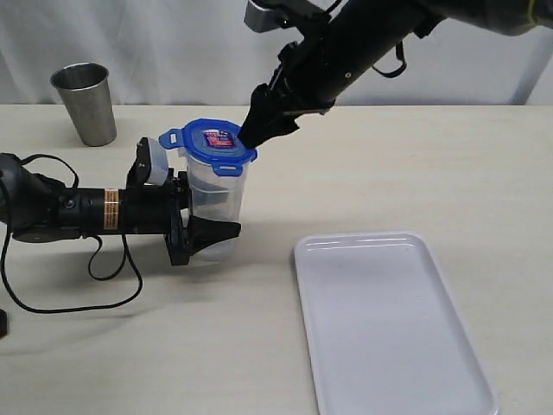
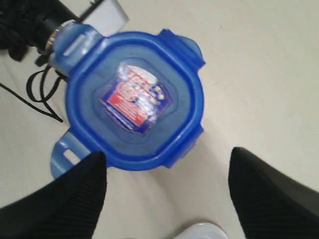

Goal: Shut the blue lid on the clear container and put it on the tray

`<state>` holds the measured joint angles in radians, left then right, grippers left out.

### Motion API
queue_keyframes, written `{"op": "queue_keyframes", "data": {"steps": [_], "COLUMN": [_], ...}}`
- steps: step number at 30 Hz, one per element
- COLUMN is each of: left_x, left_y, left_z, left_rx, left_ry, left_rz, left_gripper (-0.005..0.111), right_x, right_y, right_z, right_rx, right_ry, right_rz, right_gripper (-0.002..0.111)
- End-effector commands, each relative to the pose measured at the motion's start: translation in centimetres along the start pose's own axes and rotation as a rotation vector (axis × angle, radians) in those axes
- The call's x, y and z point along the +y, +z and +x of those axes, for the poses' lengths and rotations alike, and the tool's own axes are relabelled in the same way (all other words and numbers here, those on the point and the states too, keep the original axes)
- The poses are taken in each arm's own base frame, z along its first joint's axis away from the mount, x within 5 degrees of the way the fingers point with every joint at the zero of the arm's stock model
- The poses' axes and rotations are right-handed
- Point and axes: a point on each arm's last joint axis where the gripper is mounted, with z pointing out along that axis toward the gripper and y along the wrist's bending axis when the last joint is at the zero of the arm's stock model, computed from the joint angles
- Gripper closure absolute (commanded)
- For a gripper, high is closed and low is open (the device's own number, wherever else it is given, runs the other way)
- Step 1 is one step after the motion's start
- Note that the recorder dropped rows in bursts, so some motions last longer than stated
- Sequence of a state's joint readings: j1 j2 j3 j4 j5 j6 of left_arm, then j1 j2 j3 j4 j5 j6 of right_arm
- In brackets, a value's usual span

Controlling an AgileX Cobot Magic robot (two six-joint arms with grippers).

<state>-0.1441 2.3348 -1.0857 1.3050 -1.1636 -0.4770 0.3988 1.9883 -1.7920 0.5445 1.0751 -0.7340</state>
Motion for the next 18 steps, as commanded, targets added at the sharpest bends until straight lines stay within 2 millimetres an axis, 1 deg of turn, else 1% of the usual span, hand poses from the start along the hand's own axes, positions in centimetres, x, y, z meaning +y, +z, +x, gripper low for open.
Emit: {"op": "queue_keyframes", "data": {"steps": [1, 4, 6, 8, 12, 14, 18], "left_x": [0.1, 0.1, 0.1, 0.1, 0.1, 0.1, 0.1], "left_y": [0.0, 0.0, 0.0, 0.0, 0.0, 0.0, 0.0], "left_z": [-0.6, -0.6, -0.6, -0.6, -0.6, -0.6, -0.6], "left_rx": [-0.033, -0.034, -0.034, -0.034, -0.034, -0.034, -0.034], "left_ry": [-0.009, -0.009, -0.009, -0.009, -0.009, -0.009, -0.009], "left_rz": [-0.003, -0.005, -0.005, -0.005, -0.005, -0.005, -0.005], "left_gripper": [0.107, 0.107, 0.107, 0.107, 0.107, 0.107, 0.107], "right_x": [2.7, 4.5, 5.6, 6.2, 6.5, 6.7, 6.8], "right_y": [-2.3, -1.8, -0.5, 0.7, 2.8, 3.5, 4.3], "right_z": [-1.1, -1.4, -1.4, -1.5, -1.7, -1.8, -1.8], "right_rx": [-0.031, -0.002, 0.052, 0.112, 0.206, 0.212, 0.208], "right_ry": [-0.185, -0.304, -0.406, -0.485, -0.58, -0.608, -0.621], "right_rz": [-0.01, -0.031, -0.02, 0.053, 0.25, 0.285, 0.282], "right_gripper": [0.047, 0.047, 0.049, 0.052, 0.056, 0.058, 0.062]}}
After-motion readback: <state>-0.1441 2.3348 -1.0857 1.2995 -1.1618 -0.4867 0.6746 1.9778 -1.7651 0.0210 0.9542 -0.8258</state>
